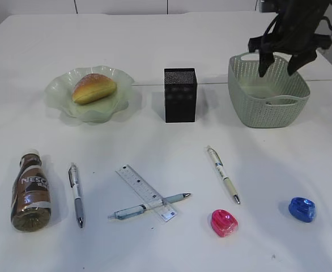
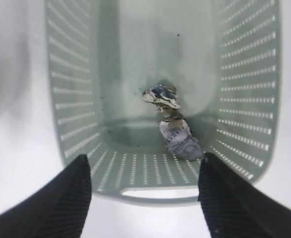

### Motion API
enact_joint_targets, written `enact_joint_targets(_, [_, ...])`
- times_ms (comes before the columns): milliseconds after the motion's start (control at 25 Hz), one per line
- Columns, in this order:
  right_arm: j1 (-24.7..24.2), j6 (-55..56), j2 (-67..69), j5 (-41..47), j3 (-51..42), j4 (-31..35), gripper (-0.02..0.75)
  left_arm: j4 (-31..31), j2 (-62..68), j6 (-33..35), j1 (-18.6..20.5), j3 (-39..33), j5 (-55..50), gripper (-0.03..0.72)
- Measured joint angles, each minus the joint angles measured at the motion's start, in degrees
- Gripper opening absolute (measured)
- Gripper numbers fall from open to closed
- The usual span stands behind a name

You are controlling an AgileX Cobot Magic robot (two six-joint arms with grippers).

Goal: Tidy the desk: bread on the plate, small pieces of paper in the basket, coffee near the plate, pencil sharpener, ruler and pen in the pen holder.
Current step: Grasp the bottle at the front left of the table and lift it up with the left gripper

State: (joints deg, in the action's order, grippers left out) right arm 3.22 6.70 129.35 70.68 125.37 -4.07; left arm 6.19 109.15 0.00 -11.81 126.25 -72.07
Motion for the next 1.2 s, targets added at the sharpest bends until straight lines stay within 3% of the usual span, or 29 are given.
enact_joint_targets(200, [0.0,0.0,-6.9,0.1,-2.8,1.2,0.529,-2.8,-5.0,-3.0,0.0,-3.6,-0.1,0.526])
enact_joint_targets(880, [0.1,-1.2,-28.7,0.8,-25.1,10.4,0.529,-1.9,-16.2,-18.5,0.0,-37.6,0.2,0.526])
enact_joint_targets(1200, [0.1,-1.6,-29.9,0.8,-28.6,11.7,0.529,-2.4,-12.1,-22.3,0.0,-41.0,1.0,0.526])
